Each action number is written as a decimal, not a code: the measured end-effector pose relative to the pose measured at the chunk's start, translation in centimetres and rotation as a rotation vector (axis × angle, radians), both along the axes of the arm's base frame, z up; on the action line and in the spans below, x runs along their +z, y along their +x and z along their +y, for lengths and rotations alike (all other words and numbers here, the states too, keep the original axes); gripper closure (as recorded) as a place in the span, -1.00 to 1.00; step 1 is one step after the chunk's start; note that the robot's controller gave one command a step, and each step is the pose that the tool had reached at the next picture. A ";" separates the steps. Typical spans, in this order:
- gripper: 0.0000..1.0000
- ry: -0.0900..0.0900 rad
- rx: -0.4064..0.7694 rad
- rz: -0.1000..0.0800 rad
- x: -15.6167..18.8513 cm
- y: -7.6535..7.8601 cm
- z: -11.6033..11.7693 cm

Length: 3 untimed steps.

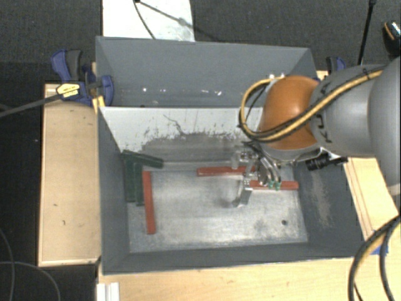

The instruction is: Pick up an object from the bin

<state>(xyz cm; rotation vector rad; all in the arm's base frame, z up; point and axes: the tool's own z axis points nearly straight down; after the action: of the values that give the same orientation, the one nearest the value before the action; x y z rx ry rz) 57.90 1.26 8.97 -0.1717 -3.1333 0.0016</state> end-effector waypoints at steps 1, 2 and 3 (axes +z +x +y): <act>-1.00 0.001 -0.090 -0.005 -2.0 1.0 -3.2; 1.00 0.001 -0.089 -0.010 -1.6 1.1 -3.1; 1.00 0.001 -0.112 -0.015 14.3 -0.7 -4.5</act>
Offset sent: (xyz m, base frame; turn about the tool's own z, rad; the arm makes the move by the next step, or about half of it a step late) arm 0.0089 -0.0306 -0.0197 0.0940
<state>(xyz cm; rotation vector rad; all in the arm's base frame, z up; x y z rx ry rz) 57.20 -3.26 23.24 -0.3482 -3.1333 -0.0015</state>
